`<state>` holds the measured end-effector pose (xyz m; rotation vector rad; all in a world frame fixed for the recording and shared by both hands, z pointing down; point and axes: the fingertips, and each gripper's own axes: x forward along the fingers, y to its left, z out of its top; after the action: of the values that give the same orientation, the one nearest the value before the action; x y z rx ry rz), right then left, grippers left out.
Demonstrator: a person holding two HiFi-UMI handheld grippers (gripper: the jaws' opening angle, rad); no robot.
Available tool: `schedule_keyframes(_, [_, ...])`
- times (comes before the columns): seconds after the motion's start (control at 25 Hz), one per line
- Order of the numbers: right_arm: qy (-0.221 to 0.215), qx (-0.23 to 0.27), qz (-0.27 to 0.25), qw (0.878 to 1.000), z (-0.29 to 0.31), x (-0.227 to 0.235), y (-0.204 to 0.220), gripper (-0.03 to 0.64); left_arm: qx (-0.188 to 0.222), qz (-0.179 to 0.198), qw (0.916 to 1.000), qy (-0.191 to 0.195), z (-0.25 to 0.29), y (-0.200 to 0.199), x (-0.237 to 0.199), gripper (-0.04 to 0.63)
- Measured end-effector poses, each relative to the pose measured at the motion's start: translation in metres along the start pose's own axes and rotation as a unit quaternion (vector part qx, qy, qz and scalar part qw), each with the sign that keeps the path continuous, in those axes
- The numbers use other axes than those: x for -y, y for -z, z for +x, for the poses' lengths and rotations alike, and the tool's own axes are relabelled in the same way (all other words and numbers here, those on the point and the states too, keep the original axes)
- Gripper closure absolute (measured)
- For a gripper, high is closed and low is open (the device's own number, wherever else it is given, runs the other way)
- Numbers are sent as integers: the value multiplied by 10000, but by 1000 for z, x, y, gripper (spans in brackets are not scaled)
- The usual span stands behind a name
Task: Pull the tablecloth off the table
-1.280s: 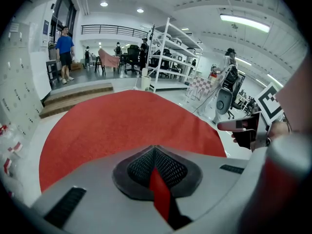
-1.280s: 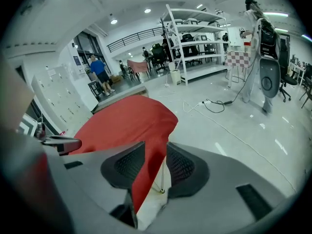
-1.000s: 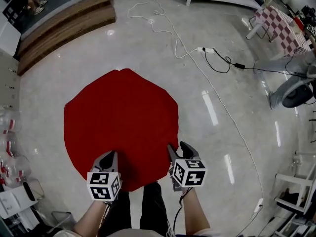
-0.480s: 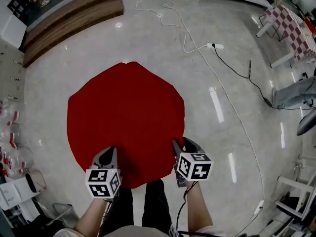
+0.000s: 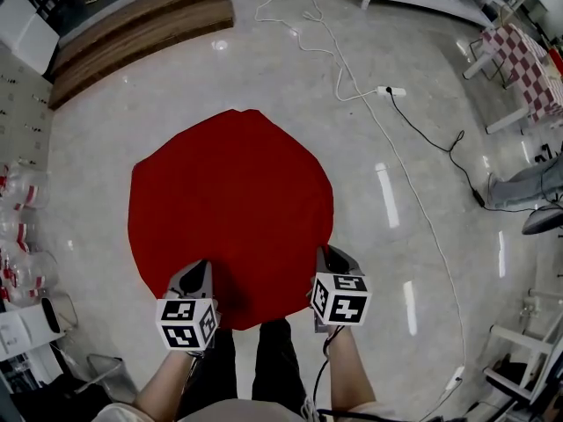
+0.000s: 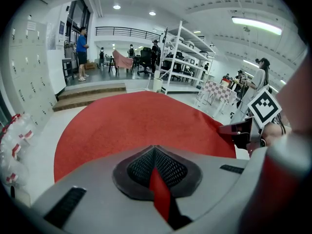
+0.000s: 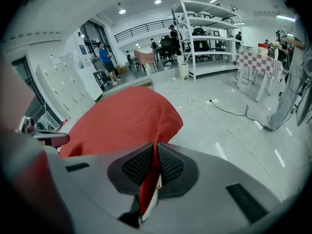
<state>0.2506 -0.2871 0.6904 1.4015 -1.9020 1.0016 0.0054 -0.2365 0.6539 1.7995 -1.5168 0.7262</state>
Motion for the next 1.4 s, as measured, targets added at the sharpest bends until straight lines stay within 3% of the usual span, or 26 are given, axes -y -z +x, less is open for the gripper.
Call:
schedule_keyframes(0.28, [-76, 77, 17, 9999, -13, 2, -14, 581, 95, -257, 9994, -222, -16, 4, -15, 578])
schedule_keyframes(0.44, [-102, 152, 30, 9998, -30, 3, -29, 581, 248, -646, 9967, -414, -36, 11, -32, 576])
schedule_keyframes(0.64, [-242, 244, -211, 9992, -28, -33, -46, 582, 324, -1116, 9903, -756, -63, 34, -78, 573])
schedule_keyframes(0.92, [-209, 199, -635, 9976, -19, -77, -66, 581, 384, -1697, 9809, -871, -76, 51, -116, 428])
schedule_keyframes(1.2, [-15, 118, -851, 9963, -19, -90, -68, 581, 203, -2628, 9635, -470, -64, 86, -130, 283])
schedule_keyframes(1.4, [100, 23, -1014, 9948, -14, -91, -68, 582, 94, -3352, 9421, -35, -53, 106, -119, 243])
